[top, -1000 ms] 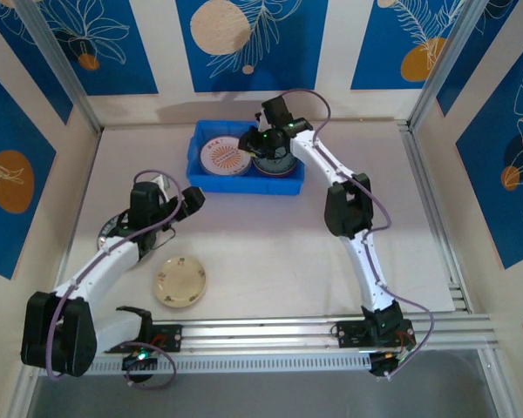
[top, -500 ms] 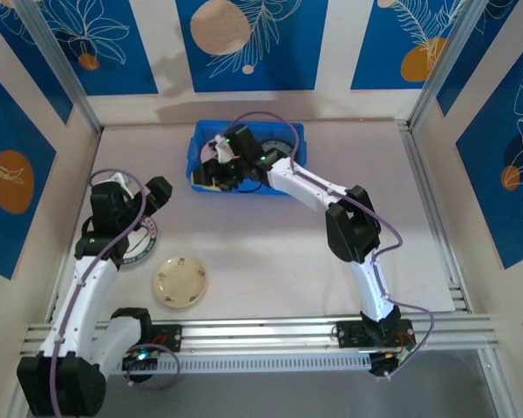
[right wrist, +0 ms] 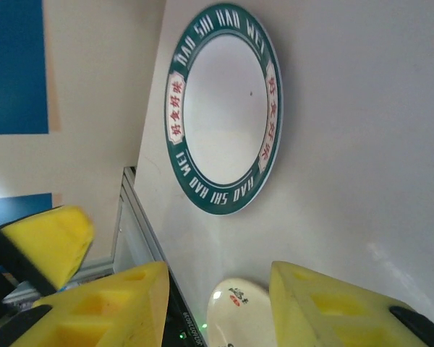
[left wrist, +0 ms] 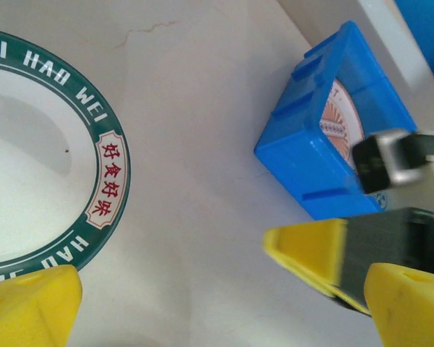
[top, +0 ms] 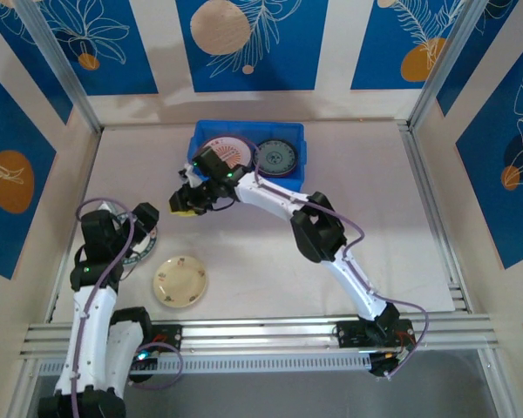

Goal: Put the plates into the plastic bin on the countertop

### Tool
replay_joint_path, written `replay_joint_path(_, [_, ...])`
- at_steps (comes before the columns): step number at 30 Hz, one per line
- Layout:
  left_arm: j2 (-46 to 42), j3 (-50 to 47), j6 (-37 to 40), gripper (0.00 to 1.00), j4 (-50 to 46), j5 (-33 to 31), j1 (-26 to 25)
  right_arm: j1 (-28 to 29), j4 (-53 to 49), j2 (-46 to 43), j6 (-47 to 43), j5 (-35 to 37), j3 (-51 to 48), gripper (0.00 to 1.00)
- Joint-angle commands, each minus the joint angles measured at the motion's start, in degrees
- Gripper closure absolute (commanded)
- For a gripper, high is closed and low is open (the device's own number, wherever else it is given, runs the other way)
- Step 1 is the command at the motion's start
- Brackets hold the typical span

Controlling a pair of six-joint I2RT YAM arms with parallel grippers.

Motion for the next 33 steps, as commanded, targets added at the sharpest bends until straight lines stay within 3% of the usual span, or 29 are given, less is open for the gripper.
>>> replay_joint_path(1, [-2.69,-0.25,-0.56,0.0,-1.04,1.4,1.37,1.1,-3.44,4.71,1.5,-1.87,5.9,0.58])
replay_joint_path(9, [-5.17,1.31,1.09,0.0,-2.59,1.78,1.98,2.24,-6.88,13.97,4.96,-1.84,16.99,0.61])
replay_joint_path(20, [-5.83,-0.5,-0.14,0.0,0.67,2.84,2.01,3.91,-1.76,20.62,9.73,-5.16,22.95,0.65])
replay_joint_path(33, [-7.84,-4.04,-0.99,0.0,1.65,2.51,1.94,5.07,-3.62,26.66,14.92,-4.13,30.09,0.65])
